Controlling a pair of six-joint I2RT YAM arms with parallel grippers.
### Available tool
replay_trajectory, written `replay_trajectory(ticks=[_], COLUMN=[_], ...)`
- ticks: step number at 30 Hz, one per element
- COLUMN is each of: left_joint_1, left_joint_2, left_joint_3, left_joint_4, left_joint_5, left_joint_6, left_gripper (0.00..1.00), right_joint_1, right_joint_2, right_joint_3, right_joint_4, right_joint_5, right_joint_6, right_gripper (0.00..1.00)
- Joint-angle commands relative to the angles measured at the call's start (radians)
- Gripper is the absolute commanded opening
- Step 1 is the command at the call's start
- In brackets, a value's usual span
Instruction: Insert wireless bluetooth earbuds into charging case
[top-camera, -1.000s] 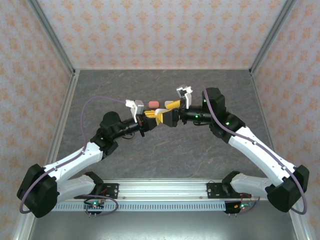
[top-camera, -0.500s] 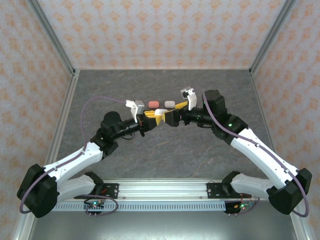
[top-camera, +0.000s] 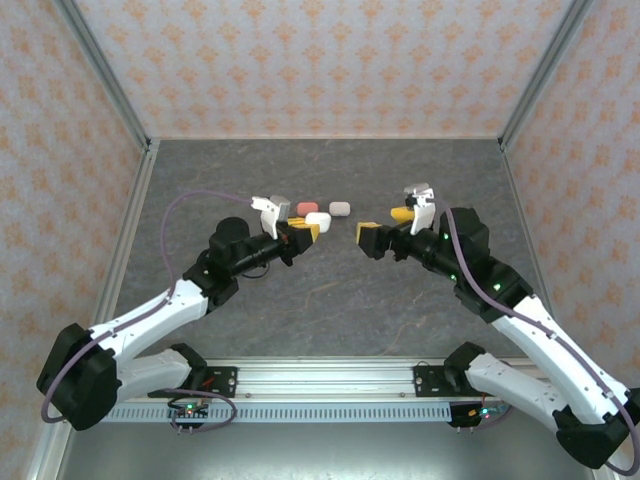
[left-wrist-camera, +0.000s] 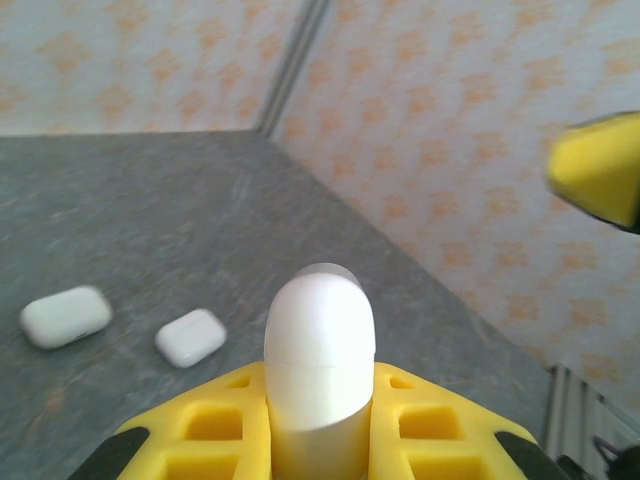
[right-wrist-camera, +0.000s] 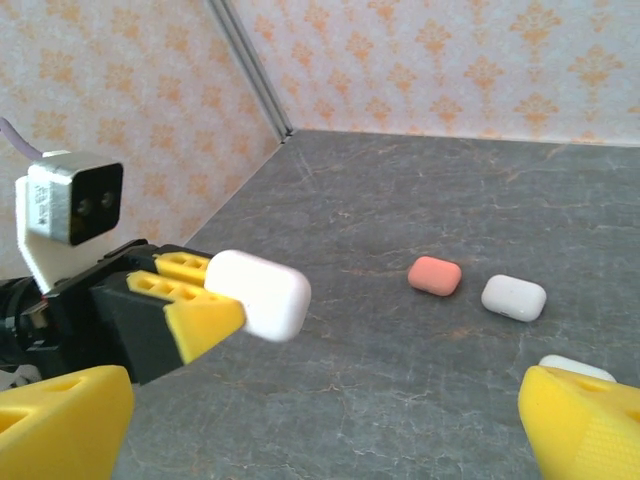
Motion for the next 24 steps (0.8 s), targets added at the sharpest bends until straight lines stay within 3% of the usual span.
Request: replay_trajectory(ticks=[1,8,24], left_joint_1=[0.006,0.042,0.111], left_joint_2=[0.054,0.226,0.431], left_joint_3=[0.068,0.150,0.174], left_joint_4=[-0.142,-0.265,-0.236], left_joint_5=[-0.129,-0.121,-0.108], left_joint_6=[-0.004,-0.050,-0.115], left_gripper=[0.00,0.00,0.00], right_joint_1=[0.004,0.003,0.003], right_joint_2=[-0.024,-0.047,-0.006], right_joint_3=[-0.029,-0.060,-0.096], right_joint_4=[0.022,-0.009,-0.017], right_joint_5=[0.041,0.056,0.097], right_joint_6=[0.035,0.048,0.017], right_gripper=[0.99,0.99,0.99])
